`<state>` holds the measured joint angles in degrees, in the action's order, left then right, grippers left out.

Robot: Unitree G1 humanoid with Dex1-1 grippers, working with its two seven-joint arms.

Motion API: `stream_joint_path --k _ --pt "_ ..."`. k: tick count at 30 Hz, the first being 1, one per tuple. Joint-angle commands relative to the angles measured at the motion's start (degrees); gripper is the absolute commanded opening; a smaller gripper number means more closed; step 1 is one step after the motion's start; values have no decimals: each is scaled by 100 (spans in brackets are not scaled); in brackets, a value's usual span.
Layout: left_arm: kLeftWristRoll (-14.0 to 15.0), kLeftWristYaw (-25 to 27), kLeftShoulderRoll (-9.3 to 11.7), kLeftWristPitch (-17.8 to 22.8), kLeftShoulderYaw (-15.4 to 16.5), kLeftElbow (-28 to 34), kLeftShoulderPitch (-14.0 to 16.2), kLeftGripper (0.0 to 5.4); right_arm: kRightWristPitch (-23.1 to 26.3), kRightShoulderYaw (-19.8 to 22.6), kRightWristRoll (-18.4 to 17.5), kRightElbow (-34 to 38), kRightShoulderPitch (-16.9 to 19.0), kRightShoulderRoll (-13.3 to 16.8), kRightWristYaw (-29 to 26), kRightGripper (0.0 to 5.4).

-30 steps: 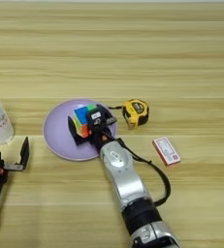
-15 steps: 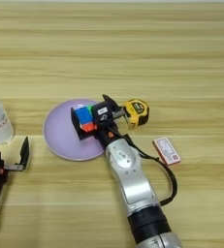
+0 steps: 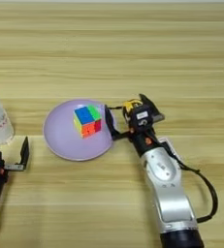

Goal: Move the objects on the table

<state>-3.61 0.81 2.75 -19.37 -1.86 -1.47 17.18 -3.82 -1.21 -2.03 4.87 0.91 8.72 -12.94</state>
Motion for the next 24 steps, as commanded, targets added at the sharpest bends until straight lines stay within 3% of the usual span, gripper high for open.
stream_joint_path --k 1,6,12,24 --pt "-9 -32 -8 51 28 53 39 540 -106 446 -204 -65 248 289 -89 539" --pt "45 -12 -10 38 58 58 142 540 -361 820 -331 -312 619 532 -228 539" --pt "100 -67 -87 -24 84 121 199 540 -813 914 -322 -602 1171 745 -562 539" --pt "201 -105 -142 4 276 161 201 540 -959 1004 -536 -1564 1232 820 -871 539"
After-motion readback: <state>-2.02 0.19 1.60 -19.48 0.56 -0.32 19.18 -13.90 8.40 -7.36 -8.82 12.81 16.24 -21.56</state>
